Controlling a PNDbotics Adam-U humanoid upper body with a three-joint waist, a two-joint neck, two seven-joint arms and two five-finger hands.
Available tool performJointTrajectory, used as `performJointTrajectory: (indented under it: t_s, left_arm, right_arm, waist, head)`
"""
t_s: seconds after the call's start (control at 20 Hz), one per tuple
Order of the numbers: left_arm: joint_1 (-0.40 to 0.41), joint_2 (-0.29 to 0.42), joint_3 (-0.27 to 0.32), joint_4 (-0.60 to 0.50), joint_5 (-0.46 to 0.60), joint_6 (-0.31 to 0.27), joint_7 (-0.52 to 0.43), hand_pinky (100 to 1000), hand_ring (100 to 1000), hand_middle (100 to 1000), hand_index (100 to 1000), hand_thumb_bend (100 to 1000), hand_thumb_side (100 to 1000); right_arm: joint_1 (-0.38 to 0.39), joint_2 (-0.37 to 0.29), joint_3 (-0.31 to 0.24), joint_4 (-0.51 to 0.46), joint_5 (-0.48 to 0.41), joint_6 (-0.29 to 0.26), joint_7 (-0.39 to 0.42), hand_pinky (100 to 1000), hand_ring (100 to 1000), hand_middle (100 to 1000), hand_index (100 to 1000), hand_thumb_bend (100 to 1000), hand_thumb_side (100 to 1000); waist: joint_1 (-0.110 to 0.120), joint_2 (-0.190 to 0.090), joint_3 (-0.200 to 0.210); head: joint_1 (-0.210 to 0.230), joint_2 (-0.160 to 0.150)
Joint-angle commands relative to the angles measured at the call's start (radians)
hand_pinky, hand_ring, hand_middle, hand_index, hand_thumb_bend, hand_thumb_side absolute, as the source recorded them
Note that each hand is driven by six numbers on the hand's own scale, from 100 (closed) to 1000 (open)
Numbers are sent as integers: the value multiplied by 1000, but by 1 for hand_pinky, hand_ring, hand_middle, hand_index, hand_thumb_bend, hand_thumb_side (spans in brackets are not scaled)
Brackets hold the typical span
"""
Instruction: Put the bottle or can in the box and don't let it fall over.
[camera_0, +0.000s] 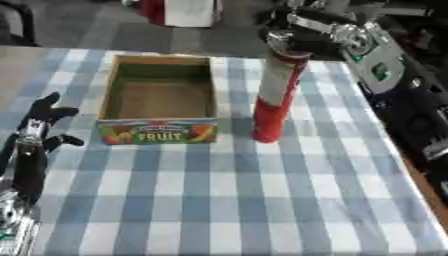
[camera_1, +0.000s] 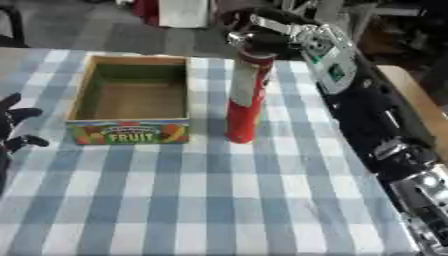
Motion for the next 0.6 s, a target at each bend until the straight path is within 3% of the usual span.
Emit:
performJointTrajectory:
  t_s: [0.05,0.6]
  left_arm:
    - [-12,11,-1,-21,2,0,-3,546,928,703,954,353,988]
    - [-12,10,-1,-21,2,0,-3,546,928,703,954,353,988]
  right_arm:
    - [-24,-9,-6,-3,9,-3,10,848,905,901,1000,100,1000]
    - [-16,-8,0,5,37,-6,46,855,908,906,1000,100,1000]
  waist:
    - [5,-17,0]
    - [6,-17,0]
  head:
    - [-20,-19]
    - [-39,-25]
